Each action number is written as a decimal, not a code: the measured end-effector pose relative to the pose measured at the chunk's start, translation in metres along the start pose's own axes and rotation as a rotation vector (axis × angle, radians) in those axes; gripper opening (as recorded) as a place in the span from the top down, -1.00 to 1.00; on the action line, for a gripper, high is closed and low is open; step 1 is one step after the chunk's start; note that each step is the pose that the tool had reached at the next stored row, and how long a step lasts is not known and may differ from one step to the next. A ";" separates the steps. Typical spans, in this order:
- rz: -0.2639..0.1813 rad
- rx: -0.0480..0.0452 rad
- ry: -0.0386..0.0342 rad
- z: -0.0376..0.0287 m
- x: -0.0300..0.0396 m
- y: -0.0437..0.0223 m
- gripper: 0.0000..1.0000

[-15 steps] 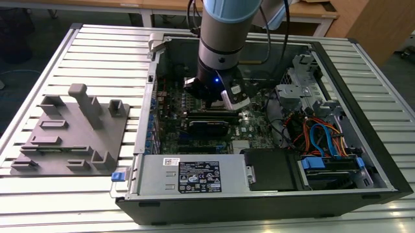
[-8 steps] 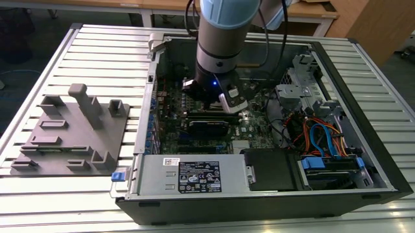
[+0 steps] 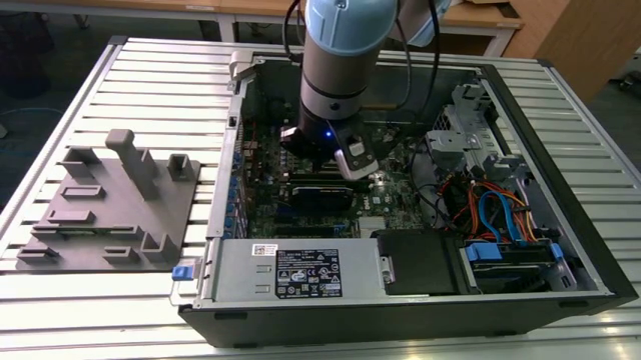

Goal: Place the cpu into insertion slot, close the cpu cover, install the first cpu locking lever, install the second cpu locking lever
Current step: 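Install the second cpu locking lever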

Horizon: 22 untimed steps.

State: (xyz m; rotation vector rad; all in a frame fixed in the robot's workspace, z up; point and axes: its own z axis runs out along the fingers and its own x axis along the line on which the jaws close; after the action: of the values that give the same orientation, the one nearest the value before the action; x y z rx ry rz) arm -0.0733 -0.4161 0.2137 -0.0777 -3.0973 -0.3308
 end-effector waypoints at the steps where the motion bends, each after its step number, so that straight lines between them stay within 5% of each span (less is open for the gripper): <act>1: 0.000 -0.0011 0.0000 0.0014 0.0002 -0.0003 0.80; 12: 0.001 -0.0252 0.0010 0.0111 0.0044 -0.0034 0.80; 22: 0.002 -0.0404 0.0016 0.0130 0.0041 -0.0089 0.80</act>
State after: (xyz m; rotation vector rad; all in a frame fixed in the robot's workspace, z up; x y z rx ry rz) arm -0.0782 -0.4219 0.1992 -0.0818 -3.0891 -0.3932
